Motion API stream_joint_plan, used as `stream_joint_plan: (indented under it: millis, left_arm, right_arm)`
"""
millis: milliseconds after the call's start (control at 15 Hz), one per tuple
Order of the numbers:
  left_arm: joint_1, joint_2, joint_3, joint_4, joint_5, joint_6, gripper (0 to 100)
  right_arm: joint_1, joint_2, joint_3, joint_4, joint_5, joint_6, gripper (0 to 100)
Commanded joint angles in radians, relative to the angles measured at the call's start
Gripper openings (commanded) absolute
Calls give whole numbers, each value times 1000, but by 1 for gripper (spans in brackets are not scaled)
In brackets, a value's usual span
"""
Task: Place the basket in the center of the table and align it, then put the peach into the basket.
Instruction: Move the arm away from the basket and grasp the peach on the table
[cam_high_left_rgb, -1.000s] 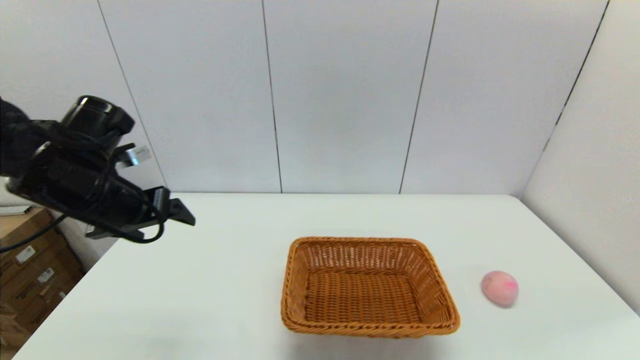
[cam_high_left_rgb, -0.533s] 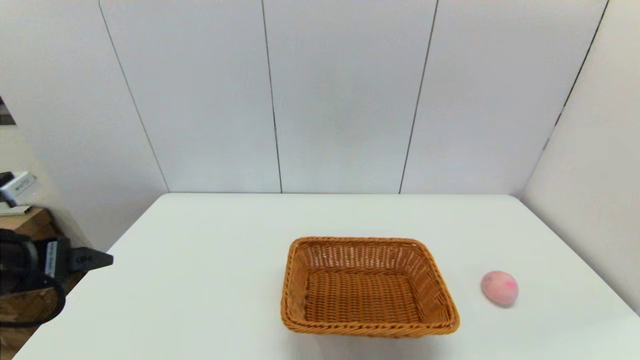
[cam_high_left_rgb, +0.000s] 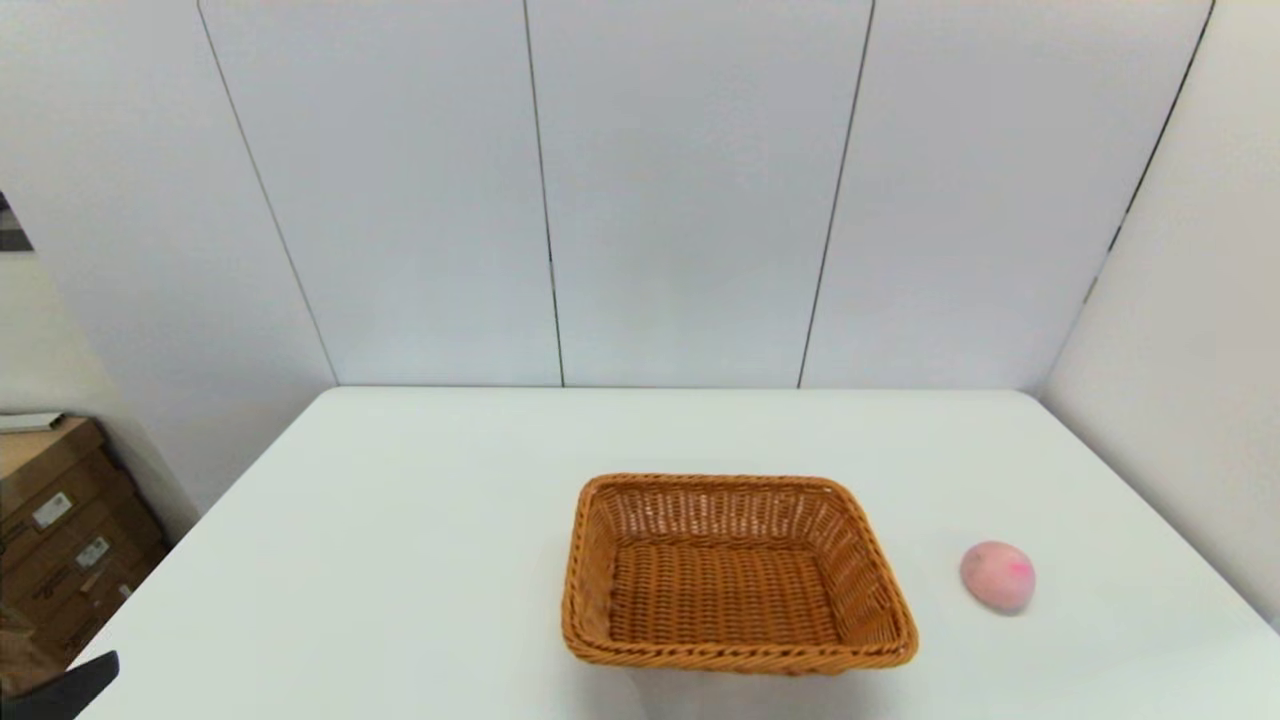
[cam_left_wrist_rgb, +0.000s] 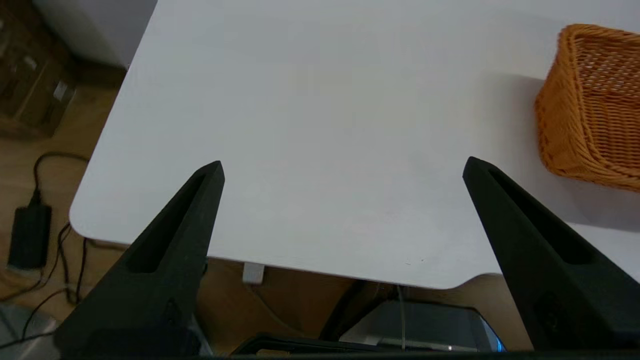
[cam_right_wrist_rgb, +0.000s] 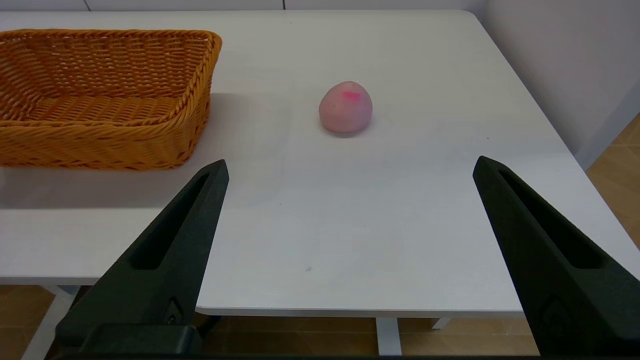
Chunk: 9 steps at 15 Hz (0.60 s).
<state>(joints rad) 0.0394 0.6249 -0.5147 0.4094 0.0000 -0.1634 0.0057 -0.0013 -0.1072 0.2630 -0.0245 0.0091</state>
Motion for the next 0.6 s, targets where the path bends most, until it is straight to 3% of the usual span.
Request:
stream_joint_plan:
  millis: [67,400,600]
  left_arm:
    - [-3,-258,176,-142,-11,25,100]
    - [-4,-409,331,-176,15,105,100]
    - [-9,-418,446,-307,43,114,100]
  right_arm:
    - [0,0,0,2,0,0,100]
    - [0,0,0,4,0,-1,100]
    - [0,0,0,4,0,-1,100]
